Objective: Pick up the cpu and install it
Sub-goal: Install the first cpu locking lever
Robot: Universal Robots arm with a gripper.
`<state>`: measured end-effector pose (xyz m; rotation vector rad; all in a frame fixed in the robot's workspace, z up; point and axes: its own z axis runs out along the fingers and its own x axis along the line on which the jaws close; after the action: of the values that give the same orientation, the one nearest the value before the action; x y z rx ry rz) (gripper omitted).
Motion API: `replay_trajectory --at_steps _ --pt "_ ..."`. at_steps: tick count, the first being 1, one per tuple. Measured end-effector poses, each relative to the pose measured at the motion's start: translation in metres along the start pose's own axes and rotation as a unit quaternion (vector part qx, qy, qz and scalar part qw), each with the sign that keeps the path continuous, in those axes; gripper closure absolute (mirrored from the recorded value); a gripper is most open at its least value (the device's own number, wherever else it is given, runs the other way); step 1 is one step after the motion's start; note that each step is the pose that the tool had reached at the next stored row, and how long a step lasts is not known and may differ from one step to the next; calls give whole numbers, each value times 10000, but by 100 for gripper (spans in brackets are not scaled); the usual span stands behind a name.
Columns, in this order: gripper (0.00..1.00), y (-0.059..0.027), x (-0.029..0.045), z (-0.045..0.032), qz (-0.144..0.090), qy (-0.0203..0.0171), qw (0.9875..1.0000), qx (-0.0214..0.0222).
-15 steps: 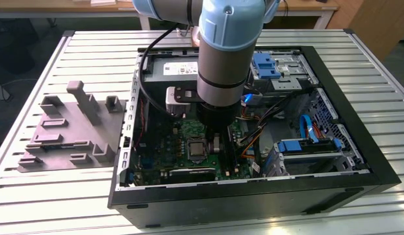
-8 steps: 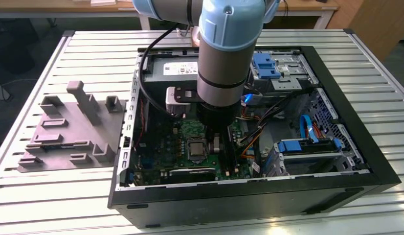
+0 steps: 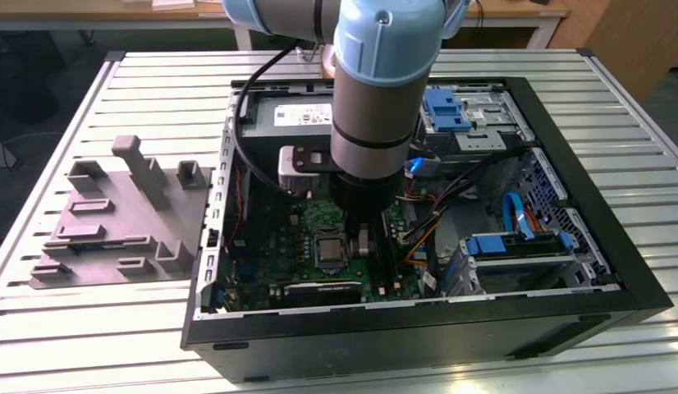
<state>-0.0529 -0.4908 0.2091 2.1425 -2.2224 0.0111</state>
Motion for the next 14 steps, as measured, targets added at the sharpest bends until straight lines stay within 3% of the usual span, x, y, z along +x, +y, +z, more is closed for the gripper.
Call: replay_trajectory --at_steps 14 --pt "89 -3 21 75 -99 8 10000 4"
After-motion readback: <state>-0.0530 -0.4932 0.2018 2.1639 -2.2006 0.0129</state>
